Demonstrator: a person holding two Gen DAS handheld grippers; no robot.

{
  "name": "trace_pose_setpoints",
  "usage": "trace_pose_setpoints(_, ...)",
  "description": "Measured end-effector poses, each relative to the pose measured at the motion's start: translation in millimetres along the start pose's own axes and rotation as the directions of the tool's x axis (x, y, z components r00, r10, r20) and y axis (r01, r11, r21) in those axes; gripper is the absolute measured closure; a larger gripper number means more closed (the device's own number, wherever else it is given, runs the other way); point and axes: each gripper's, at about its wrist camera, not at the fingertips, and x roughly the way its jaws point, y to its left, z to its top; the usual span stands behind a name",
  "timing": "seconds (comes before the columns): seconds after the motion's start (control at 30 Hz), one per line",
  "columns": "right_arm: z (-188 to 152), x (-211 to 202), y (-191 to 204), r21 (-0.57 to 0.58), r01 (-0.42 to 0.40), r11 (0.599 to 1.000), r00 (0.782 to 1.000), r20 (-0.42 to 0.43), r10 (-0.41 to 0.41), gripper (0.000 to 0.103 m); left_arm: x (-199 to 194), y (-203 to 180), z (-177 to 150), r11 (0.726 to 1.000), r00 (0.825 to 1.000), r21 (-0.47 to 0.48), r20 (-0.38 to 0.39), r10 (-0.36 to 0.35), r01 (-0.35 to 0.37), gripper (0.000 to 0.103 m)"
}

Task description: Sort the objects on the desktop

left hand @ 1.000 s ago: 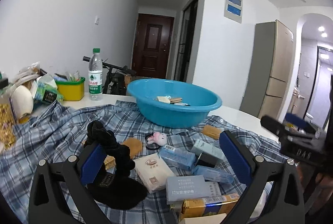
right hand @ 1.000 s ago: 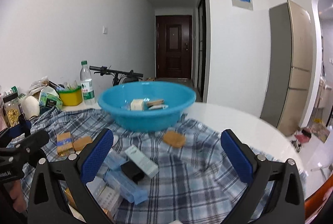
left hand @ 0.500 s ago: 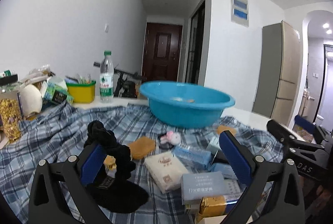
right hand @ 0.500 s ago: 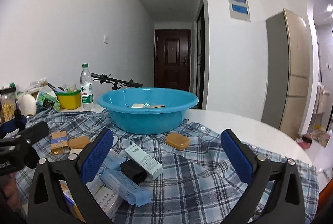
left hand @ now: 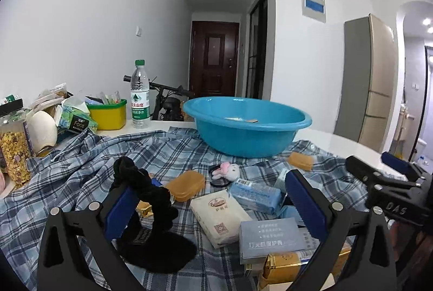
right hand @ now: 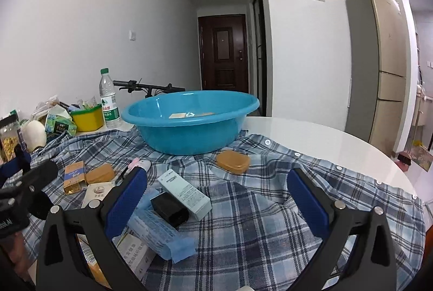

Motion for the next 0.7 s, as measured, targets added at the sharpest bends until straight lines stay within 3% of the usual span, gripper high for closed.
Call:
trace_pose_setpoints(0.07, 0, -2, 1, -0.01, 0.005, 1.0, 1.0, 0.008, -0.005, 0.0, -1, -2, -1, 0.999, 1.0, 0.014, 0.008, 0.029, -0.029, 0.0)
trace_pose_setpoints(0.23, 0, -3, 9, -0.045, -0.002, 0.999, 1.0, 0.012, 0.002, 0.0, -6, -3, -1, 1.0, 0.999, 0.024, 0.037, 0.008, -0.009, 0.0)
trace_pose_setpoints(0.43, 0, 2, 5, -0.023, -0.006, 1.0, 1.0, -0.009, 0.006, 0.0, 8, -5, -2, 0.997, 0.997, 0.039, -0.031, 0.066, -0.065, 0.0)
trace_pose_setpoints(0.7, 0, 3, 4, -0.019, -0.006, 1.0, 1.0, -0.013, 0.005, 0.0, 14, -19, -6, 0.992, 0.997, 0.11, -0.054, 0.061, -0.055, 0.0)
